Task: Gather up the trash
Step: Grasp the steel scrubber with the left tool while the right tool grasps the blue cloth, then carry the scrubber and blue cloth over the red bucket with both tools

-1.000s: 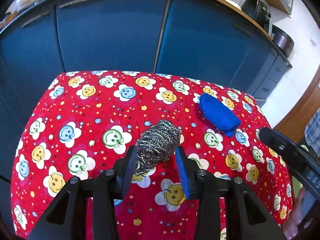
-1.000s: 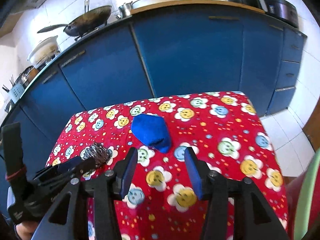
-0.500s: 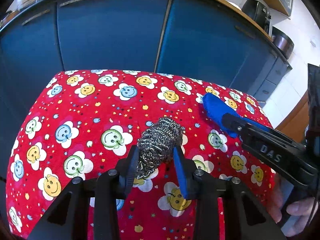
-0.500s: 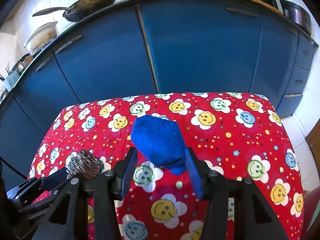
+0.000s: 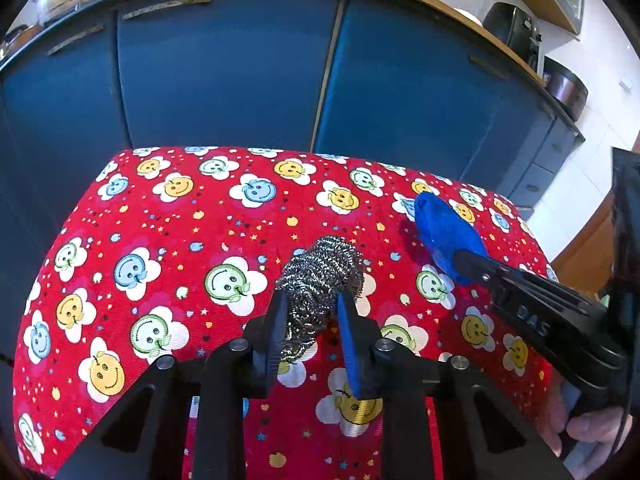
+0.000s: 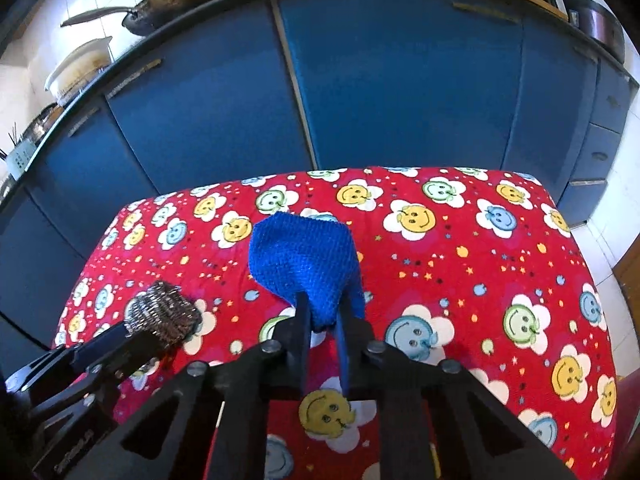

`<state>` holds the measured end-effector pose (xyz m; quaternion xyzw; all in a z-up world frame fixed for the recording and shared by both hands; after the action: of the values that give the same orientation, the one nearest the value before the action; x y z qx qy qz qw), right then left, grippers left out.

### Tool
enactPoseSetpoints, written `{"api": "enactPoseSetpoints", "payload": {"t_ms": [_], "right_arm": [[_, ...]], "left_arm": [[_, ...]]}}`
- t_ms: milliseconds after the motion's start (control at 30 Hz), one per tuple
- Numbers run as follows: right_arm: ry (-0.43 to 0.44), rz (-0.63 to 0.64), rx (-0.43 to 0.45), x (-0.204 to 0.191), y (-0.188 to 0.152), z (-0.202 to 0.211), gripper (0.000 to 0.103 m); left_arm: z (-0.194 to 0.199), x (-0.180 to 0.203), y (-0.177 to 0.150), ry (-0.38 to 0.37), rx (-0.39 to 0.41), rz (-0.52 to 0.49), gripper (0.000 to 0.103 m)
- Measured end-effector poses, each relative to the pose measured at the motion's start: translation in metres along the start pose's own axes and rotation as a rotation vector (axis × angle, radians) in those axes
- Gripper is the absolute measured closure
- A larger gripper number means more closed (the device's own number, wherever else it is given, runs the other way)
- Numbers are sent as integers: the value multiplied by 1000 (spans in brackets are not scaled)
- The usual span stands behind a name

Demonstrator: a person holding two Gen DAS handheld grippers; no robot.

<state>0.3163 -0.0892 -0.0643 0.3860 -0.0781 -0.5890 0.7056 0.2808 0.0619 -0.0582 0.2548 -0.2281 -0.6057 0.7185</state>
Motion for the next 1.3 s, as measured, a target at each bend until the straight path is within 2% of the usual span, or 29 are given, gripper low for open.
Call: {"api": "enactPoseSetpoints", "payload": {"t_ms": [67, 267, 700, 1300], "right_arm": [[15, -12, 10, -1, -1, 8, 91], [52, -35, 35, -5, -12, 34, 91], [103, -84, 66, 0, -40, 90, 91], [71, -123, 139, 14, -89, 175, 91]], "left_arm": [[1, -1, 0, -7, 6, 4, 86], [7, 1, 0, -22, 14, 2, 93], [44, 22, -11, -84, 43, -37, 95], [117, 76, -38, -174, 105, -153, 95]]}}
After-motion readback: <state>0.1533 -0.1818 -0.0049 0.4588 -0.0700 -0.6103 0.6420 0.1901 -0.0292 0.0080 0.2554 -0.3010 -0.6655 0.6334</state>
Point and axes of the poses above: each gripper's, at about its wrist camera, not at the fingertips, and z roughly against the way its jaws point, x to its right, y to its top, the point moved 2 cm from there along -z, roughly the way its jaws point, and after that the axes turned 11 degrees about y, right-handed, at the moved point
